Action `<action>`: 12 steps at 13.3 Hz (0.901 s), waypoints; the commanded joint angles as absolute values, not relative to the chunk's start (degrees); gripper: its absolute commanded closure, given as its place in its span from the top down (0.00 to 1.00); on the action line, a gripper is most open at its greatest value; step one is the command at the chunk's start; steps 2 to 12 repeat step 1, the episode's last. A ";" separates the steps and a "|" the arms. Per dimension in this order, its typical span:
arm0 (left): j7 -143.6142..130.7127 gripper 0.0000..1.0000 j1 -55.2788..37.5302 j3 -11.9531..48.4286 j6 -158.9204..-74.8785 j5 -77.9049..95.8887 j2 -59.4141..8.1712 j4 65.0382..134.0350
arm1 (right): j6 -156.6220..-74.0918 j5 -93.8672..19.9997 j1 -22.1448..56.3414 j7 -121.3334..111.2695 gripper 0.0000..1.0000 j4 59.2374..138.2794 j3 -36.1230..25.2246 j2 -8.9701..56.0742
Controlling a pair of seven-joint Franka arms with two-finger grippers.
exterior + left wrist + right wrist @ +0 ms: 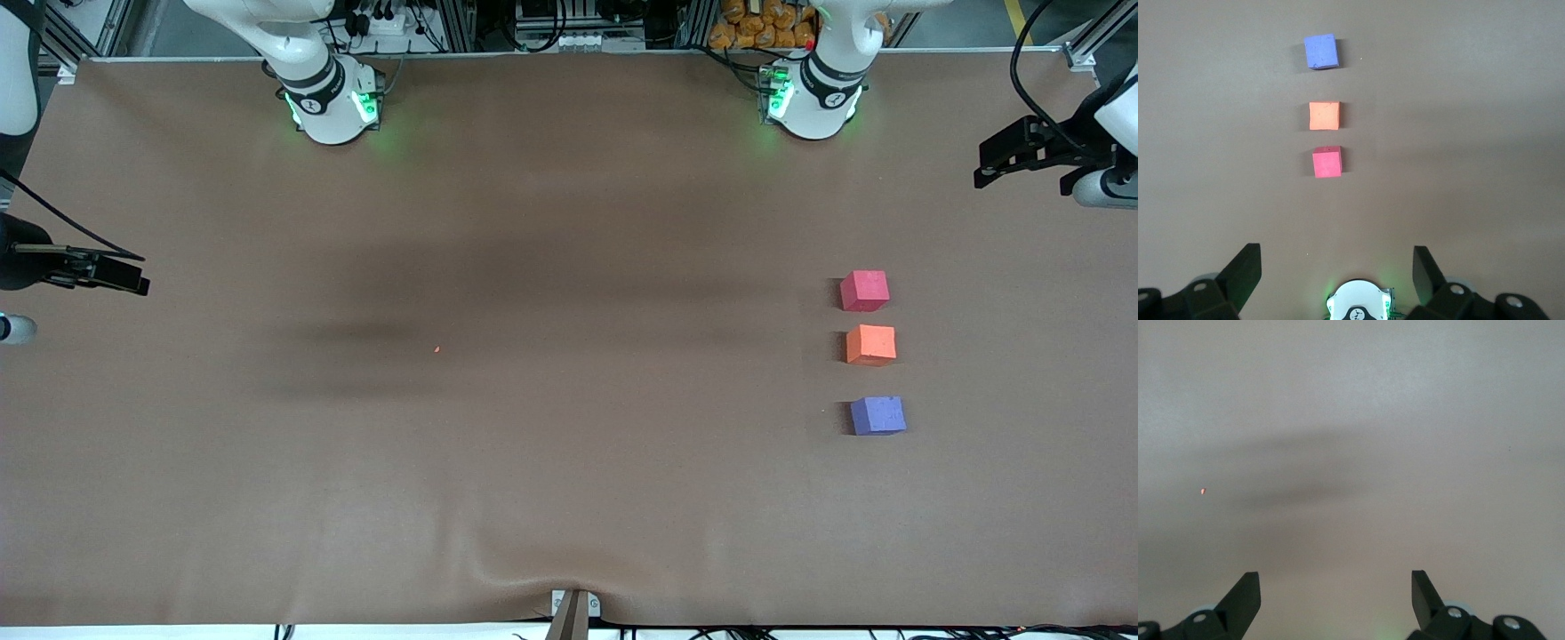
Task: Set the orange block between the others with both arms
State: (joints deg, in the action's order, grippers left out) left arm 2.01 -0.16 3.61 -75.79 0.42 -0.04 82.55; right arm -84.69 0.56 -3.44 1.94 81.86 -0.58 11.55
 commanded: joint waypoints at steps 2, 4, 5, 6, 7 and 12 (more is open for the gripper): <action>1.67 1.00 -0.26 3.78 -75.49 0.70 -0.35 81.30 | -83.94 1.32 -3.69 1.41 1.00 81.39 -0.09 11.51; 1.67 1.00 -0.26 3.78 -75.49 0.70 -0.35 81.30 | -83.94 1.32 -3.69 1.41 1.00 81.39 -0.09 11.51; 1.67 1.00 -0.26 3.78 -75.49 0.70 -0.35 81.30 | -83.94 1.32 -3.69 1.41 1.00 81.39 -0.09 11.51; 1.67 1.00 -0.26 3.78 -75.49 0.70 -0.35 81.30 | -83.94 1.32 -3.69 1.41 1.00 81.39 -0.09 11.51; 1.67 1.00 -0.26 3.78 -75.49 0.70 -0.35 81.30 | -83.94 1.32 -3.69 1.41 1.00 81.39 -0.09 11.51; 1.67 1.00 -0.26 3.78 -75.49 0.70 -0.35 81.30 | -83.94 1.32 -3.69 1.41 1.00 81.39 -0.09 11.51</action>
